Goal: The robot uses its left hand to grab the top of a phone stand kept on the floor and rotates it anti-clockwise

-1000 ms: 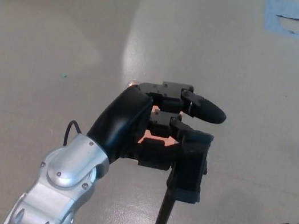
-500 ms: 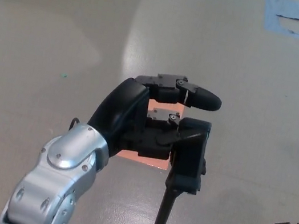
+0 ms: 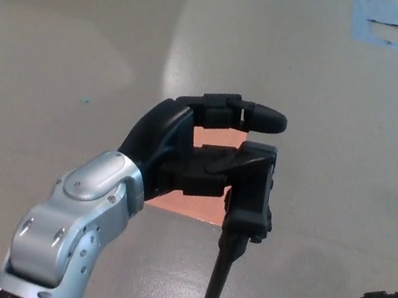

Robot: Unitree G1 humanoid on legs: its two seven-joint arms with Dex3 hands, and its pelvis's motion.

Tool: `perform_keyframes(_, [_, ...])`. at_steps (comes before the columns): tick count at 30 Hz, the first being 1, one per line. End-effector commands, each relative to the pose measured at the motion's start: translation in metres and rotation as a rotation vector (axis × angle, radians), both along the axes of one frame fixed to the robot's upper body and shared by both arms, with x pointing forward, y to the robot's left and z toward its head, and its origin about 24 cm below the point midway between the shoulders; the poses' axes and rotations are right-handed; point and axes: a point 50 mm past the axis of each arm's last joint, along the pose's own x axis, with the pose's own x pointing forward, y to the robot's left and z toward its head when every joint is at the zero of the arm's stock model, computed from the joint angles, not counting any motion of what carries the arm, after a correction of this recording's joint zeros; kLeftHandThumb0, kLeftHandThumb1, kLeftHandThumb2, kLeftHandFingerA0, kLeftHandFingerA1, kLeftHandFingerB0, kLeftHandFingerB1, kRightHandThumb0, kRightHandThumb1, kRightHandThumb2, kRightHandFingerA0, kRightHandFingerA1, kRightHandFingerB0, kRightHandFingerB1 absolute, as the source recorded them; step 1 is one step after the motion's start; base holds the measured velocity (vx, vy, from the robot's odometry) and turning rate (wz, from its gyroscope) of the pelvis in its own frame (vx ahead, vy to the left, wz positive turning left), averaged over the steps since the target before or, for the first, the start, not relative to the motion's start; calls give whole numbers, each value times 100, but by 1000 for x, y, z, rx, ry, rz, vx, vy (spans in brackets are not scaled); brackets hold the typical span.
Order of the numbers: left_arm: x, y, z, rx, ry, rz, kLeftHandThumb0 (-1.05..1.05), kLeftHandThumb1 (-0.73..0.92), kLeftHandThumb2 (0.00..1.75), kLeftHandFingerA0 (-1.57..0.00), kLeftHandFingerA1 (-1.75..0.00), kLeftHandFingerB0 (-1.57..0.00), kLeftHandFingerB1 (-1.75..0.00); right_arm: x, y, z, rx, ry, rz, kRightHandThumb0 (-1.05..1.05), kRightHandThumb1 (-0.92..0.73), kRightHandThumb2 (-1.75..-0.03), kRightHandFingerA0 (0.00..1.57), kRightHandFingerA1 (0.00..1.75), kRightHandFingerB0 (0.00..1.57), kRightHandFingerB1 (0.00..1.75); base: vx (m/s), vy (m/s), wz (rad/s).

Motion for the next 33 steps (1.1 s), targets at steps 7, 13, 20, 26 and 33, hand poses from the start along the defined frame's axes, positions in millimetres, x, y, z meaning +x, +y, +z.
perform_keyframes(7, [0,5,-44,-183,687,-110,-18,64,59,-109,-79,-83,-57,16,-6,20,-32,-43,-13,-52,-62,-87,47,52,36,48,0,0,0])
perform_keyframes(13, [1,10,-49,-225,716,-101,-18,65,59,-107,-83,-81,-57,18,-6,21,-31,-45,-15,-52,-62,-87,47,53,36,48,0,0,0])
perform_keyframes(20, [-1,9,-48,-197,655,-111,-22,64,59,-94,-68,-72,-51,18,-6,20,-19,-45,-22,-52,-62,-87,47,52,36,48,0,0,0])
perform_keyframes(26, [-7,12,-36,-202,561,-293,-82,52,81,0,-5,0,0,18,-5,22,-25,-44,6,-52,-63,-88,44,53,36,49,0,0,0])
perform_keyframes(33, [-9,17,-30,-153,471,-349,-91,59,89,0,-4,0,0,17,-5,22,-16,-37,6,-45,-77,-62,49,40,39,36,0,0,0])
